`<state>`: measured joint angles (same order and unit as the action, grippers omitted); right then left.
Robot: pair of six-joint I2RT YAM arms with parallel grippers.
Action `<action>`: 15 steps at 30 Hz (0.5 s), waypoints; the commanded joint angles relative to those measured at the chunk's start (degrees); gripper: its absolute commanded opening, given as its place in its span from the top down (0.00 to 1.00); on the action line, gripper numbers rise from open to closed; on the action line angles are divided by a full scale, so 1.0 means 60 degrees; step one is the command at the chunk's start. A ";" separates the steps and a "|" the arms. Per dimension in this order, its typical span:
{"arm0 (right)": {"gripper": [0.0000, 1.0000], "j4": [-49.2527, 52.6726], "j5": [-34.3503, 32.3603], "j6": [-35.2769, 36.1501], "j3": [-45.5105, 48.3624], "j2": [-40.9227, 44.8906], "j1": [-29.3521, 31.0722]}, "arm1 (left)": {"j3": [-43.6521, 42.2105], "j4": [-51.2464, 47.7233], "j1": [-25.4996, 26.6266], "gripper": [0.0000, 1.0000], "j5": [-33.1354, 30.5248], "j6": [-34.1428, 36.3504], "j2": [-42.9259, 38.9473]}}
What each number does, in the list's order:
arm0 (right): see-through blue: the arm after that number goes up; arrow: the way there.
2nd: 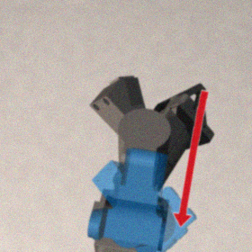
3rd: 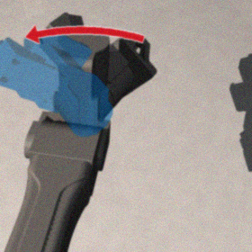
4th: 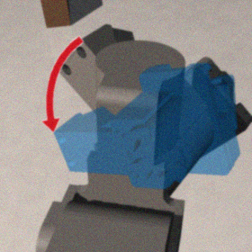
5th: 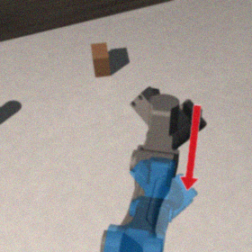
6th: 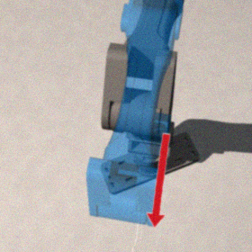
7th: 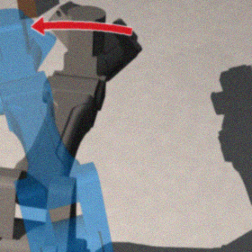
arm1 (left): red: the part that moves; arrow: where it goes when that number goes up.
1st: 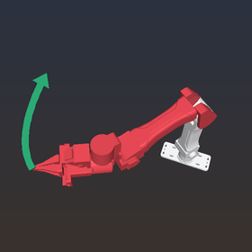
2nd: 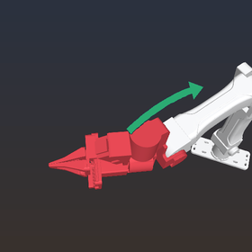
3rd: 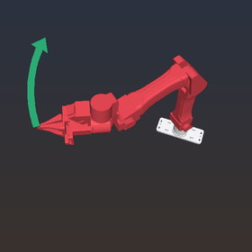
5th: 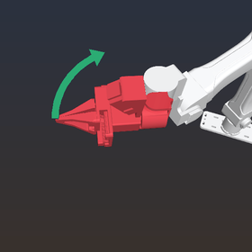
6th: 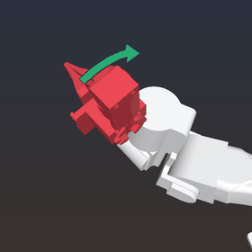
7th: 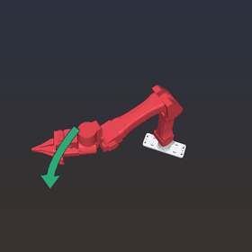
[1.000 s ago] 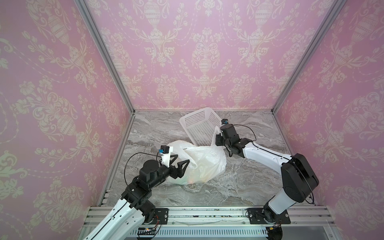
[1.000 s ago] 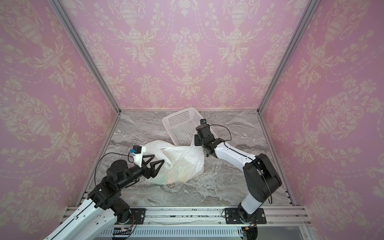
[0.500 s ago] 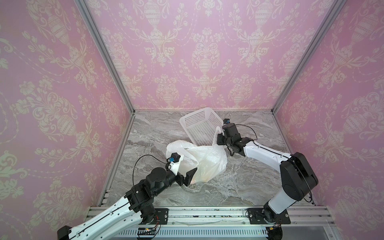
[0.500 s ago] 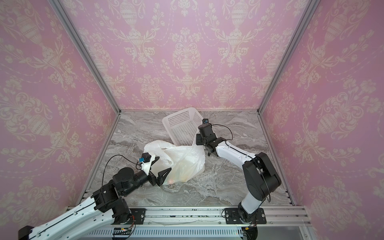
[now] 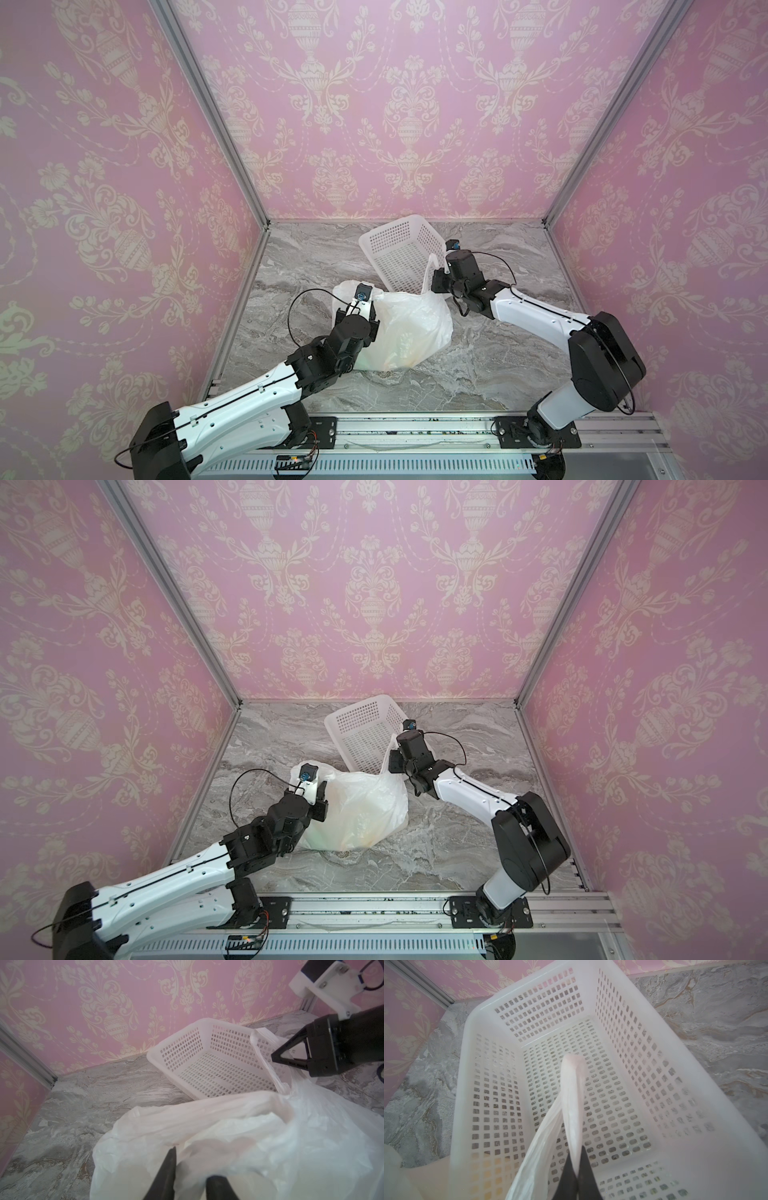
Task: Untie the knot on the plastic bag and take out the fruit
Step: 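Grasp the other bag handle with the left gripper while the right holds its handle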
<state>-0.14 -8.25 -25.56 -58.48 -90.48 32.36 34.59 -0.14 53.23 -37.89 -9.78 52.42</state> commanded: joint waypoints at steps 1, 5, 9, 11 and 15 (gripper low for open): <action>1.00 -0.0310 0.0029 -0.0160 0.0288 0.0489 0.0342 | 0.0615 -0.0626 -0.0339 0.94 -0.0906 -0.0165 -0.0080; 1.00 -0.0660 -0.0029 -0.0222 0.0585 0.0821 0.0630 | 0.0906 -0.1566 -0.1750 1.00 0.0556 -0.0750 -0.0866; 1.00 -0.0515 0.0333 -0.0398 0.0451 0.0925 0.0811 | 0.0984 -0.2191 -0.2868 1.00 0.1569 -0.1052 -0.1804; 1.00 -0.0551 0.0220 -0.0588 0.0415 0.1073 0.0950 | 0.1156 -0.2638 -0.3197 1.00 0.1707 -0.1123 -0.2005; 1.00 -0.0939 0.0765 -0.0736 0.0227 0.1319 0.1417 | 0.1750 -0.3158 -0.3686 1.00 0.1896 -0.1100 -0.2136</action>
<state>-3.18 -6.20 -28.21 -55.66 -85.01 38.72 42.28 -14.35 32.69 -29.67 -14.94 40.10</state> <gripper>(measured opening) 0.051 0.045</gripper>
